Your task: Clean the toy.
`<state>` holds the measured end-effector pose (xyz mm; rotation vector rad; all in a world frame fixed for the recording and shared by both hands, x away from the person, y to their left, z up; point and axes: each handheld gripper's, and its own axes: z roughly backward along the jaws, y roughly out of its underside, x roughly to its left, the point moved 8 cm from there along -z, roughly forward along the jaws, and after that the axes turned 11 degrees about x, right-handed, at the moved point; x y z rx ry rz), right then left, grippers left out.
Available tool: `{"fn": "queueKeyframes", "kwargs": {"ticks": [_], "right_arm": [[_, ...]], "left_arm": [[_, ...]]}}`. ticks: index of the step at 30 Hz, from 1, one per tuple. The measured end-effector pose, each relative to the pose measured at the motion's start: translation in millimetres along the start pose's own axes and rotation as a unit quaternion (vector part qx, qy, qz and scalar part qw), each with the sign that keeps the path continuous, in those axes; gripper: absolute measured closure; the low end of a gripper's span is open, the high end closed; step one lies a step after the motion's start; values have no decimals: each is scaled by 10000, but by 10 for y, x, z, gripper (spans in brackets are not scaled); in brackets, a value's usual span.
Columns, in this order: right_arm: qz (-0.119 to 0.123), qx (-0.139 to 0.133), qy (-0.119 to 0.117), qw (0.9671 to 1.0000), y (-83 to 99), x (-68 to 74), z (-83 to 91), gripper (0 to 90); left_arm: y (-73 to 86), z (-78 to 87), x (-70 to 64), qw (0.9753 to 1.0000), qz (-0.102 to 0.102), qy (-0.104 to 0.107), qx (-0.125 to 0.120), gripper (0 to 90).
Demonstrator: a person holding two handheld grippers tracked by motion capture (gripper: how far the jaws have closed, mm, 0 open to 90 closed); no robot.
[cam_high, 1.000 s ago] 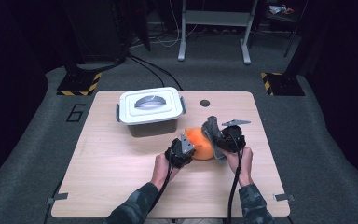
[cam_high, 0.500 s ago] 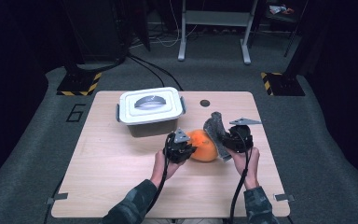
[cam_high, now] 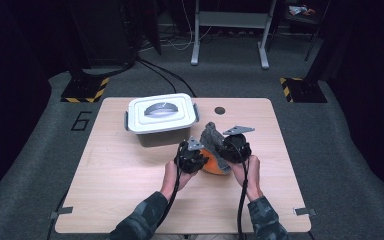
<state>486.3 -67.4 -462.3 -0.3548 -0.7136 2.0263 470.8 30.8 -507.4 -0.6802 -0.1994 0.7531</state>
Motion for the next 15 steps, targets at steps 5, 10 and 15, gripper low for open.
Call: {"fn": "queueKeyframes", "kwargs": {"ticks": [5,10,15], "right_arm": [[154,100,165,9997,18,-18,-37,757],[82,106,130,9998,53,-70,-37,759],[49,139,166,9998,88,-134,-23,762]], "left_arm": [[-1,-17,-7,9998,-153,-135,43,798],[-7,-29,-31,9998,-146,-147,37,797],[-5,-29,-24,9998,-141,-139,42,797]]}}
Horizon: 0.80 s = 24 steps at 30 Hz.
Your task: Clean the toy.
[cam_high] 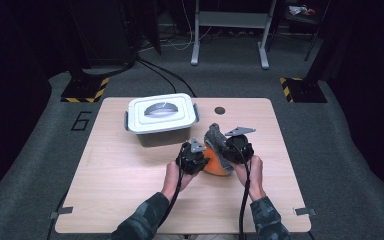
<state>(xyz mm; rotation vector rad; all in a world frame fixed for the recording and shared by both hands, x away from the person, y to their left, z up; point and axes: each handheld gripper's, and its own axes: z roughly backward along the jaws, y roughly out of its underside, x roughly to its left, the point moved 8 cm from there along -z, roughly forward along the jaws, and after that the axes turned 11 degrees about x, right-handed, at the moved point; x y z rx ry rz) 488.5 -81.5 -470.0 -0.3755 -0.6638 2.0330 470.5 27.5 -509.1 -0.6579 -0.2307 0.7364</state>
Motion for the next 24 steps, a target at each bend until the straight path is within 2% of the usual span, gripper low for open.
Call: {"fn": "queueKeyframes", "kwargs": {"ticks": [5,8,13,18,20,24], "right_arm": [[-115,3,81,9999,87,-112,-3,763],[-259,17,100,9996,156,-189,-5,763],[-487,74,176,9986,280,-339,-36,763],[-686,150,200,9973,391,-455,-93,764],[-786,198,135,9966,430,-482,-126,764],[-874,289,182,9956,502,-564,-201,764]], "left_arm": [[8,1,-1,10000,-2,3,14,797],[9,-4,-1,10000,66,24,-28,795],[16,-4,8,10000,65,36,-36,794],[18,-4,5,9999,98,43,-53,794],[19,-5,4,9999,101,39,-54,794],[10,-2,-4,10000,80,28,-19,794]]}}
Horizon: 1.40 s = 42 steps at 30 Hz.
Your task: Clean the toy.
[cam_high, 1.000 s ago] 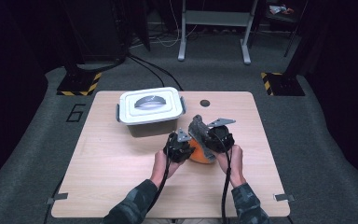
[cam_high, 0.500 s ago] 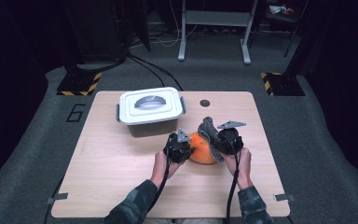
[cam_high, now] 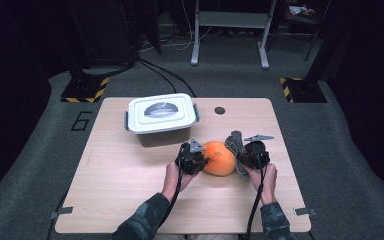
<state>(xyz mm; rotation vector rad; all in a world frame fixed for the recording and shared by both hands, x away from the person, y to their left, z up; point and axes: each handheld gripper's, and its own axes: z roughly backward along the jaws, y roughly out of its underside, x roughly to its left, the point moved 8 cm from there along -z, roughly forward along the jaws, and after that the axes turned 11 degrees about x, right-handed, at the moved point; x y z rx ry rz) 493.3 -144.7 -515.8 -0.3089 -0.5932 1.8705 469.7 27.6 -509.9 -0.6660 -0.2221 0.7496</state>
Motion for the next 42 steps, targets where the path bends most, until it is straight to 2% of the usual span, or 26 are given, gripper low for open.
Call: {"fn": "queueKeyframes", "kwargs": {"ticks": [5,9,15,17,19,21,24,25,26,28,34,37,39,42], "right_arm": [[-193,230,-18,9995,116,-125,-169,763],[-355,418,-137,9984,178,-124,-293,763],[-345,442,-165,9983,188,-137,-340,762],[-446,524,-156,9975,194,-125,-340,762],[-334,412,-88,9986,171,-152,-323,762],[-353,319,-71,9988,153,-163,-252,762],[-340,50,-75,9994,86,-167,-69,763],[-257,-45,-75,9996,57,-161,3,763],[-299,-114,-89,9995,22,-127,79,762],[-158,-321,-176,9992,-57,-63,228,762],[410,-606,-426,9964,-304,323,522,762],[546,-595,-605,9949,-385,511,544,761],[628,-540,-793,9934,-412,603,508,760],[696,-455,-922,9923,-437,708,411,759]], "left_arm": [[0,-2,15,10000,25,0,-25,794],[12,1,15,10000,38,21,-36,794],[22,11,12,10000,25,6,-29,795],[19,8,13,10000,54,21,-68,795],[25,14,23,10000,17,0,-55,794],[26,19,28,10000,11,-9,-60,794],[25,22,19,10000,35,7,-88,794],[23,23,14,10000,20,-3,-84,794],[21,27,9,10000,-15,-2,-83,794],[13,32,-2,10000,-23,-13,-88,794],[2,30,-12,9999,-67,-28,-106,794],[-5,31,-19,9999,-56,-23,-116,793],[-8,34,-21,9999,-70,2,-119,793],[-9,36,-13,9999,-51,33,-133,792]]}}
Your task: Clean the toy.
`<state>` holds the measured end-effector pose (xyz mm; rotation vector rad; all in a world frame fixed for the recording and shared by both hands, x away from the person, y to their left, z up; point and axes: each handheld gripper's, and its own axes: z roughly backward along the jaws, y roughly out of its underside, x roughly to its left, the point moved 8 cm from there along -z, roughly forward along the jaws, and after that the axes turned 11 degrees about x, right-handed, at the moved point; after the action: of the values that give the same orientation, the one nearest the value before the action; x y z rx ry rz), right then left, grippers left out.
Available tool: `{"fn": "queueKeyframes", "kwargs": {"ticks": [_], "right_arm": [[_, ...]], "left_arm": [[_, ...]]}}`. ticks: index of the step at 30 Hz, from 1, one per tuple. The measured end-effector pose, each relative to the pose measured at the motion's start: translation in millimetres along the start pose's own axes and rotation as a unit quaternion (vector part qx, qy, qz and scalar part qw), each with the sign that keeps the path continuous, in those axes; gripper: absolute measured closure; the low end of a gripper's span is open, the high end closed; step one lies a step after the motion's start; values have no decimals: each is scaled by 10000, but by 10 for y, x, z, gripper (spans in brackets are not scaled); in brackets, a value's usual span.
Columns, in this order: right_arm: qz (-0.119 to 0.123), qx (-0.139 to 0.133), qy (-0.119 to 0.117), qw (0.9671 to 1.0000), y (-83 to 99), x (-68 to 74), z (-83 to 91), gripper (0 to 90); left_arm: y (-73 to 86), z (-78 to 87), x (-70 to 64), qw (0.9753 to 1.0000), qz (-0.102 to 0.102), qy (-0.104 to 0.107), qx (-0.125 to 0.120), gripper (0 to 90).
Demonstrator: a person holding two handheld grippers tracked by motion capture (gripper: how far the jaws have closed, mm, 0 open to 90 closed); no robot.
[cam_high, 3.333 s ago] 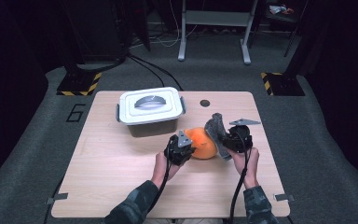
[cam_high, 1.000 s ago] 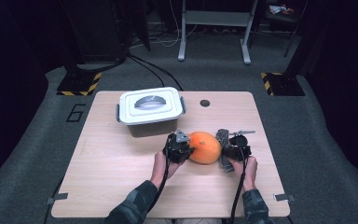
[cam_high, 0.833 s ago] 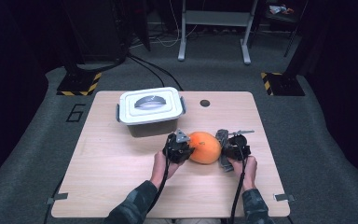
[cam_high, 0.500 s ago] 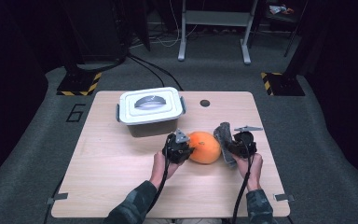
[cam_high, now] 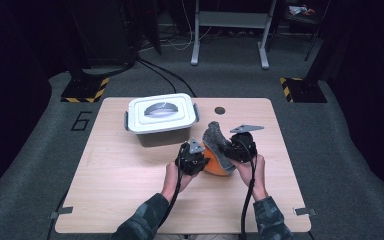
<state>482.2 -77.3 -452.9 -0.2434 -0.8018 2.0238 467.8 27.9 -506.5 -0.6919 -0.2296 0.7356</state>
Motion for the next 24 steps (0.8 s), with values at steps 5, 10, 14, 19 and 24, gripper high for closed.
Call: {"fn": "queueKeyframes", "kwargs": {"ticks": [5,10,14,19,24], "right_arm": [[142,198,298,9993,21,15,-144,758],[266,288,572,9976,48,-22,-184,760],[293,299,607,9973,67,-58,-171,761],[100,306,628,9975,121,-167,-144,762],[-58,307,695,9971,187,-284,-130,761]], "left_arm": [[0,-13,-7,10000,-64,-10,25,790],[1,-30,-10,10000,-64,4,46,790],[3,-35,-9,10000,-50,29,47,791],[10,-34,-3,10000,-45,40,75,791],[8,-38,0,10000,-9,58,42,791]]}}
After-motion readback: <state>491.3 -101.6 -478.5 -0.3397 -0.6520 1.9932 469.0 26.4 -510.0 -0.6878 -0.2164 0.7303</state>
